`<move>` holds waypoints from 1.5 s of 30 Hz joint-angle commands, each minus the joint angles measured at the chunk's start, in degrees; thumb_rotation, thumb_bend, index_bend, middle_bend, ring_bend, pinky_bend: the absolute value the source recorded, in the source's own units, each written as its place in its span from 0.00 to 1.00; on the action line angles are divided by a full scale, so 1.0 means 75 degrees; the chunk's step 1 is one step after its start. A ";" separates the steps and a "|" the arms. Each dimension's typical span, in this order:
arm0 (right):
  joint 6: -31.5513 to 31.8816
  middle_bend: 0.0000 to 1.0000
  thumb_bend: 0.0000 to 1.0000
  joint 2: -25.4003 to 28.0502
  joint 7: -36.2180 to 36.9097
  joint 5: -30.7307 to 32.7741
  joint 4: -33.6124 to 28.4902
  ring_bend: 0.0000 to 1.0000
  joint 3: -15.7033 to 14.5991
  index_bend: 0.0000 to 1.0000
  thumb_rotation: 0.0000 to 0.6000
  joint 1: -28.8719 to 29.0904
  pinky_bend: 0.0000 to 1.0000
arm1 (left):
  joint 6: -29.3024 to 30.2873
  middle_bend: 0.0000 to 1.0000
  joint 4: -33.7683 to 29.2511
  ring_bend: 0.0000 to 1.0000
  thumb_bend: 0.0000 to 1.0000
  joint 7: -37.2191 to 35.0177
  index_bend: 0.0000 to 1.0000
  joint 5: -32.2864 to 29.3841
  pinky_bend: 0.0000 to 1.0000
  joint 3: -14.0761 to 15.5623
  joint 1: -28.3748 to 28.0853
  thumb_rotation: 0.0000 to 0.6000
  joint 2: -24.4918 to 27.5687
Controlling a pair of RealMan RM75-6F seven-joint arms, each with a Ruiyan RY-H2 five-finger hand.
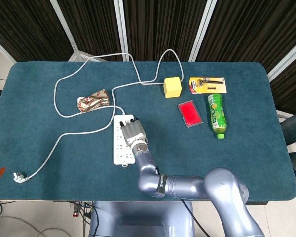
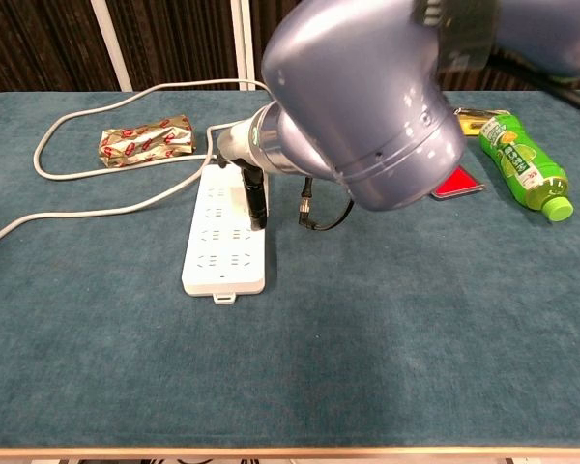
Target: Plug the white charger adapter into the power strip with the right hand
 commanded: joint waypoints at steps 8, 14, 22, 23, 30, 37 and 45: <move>0.0830 0.11 0.30 0.1716 0.0624 -0.0394 -0.2429 0.11 0.0337 0.04 1.00 -0.0613 0.15 | 0.0127 0.00 -0.0013 0.00 0.08 -0.0056 0.21 -0.0078 0.00 -0.0069 0.0061 1.00 0.0022; 0.1676 0.11 0.30 0.3402 0.2296 -0.2598 -0.4755 0.11 0.0232 0.04 1.00 -0.2213 0.15 | 0.0272 0.00 -0.0056 0.00 0.09 -0.0164 0.21 -0.0043 0.00 -0.0079 0.0142 1.00 0.0063; 0.2710 0.10 0.30 0.6135 0.5378 -0.7631 -0.6698 0.11 -0.1846 0.03 1.00 -0.5887 0.13 | 0.0400 0.00 -0.0088 0.00 0.08 -0.0289 0.21 0.0040 0.00 -0.0086 0.0205 1.00 0.0084; 0.3039 0.10 0.30 0.6300 0.5864 -0.8351 -0.6523 0.11 -0.2141 0.03 1.00 -0.6384 0.13 | 0.0436 0.00 -0.0088 0.00 0.08 -0.0310 0.21 0.0052 0.00 -0.0097 0.0215 1.00 0.0079; 0.5480 0.10 0.30 0.5993 0.8384 -1.1613 -0.4475 0.10 -0.3580 0.03 1.00 -0.8867 0.12 | 0.0496 0.00 0.0079 0.00 0.08 -0.0503 0.20 0.0119 0.00 -0.0172 0.0187 1.00 0.0013; 0.6422 0.10 0.30 0.5183 0.8624 -1.2274 -0.3019 0.09 -0.3984 0.03 1.00 -1.0067 0.11 | 0.0473 0.00 0.0445 0.00 0.08 -0.0724 0.20 0.0237 0.00 -0.0223 0.0095 1.00 -0.0119; 0.6347 0.10 0.30 0.4989 0.8268 -1.2570 -0.2610 0.09 -0.3852 0.03 1.00 -1.0310 0.10 | 0.0436 0.00 0.0673 0.00 0.08 -0.0875 0.20 0.0363 0.00 -0.0215 0.0029 1.00 -0.0181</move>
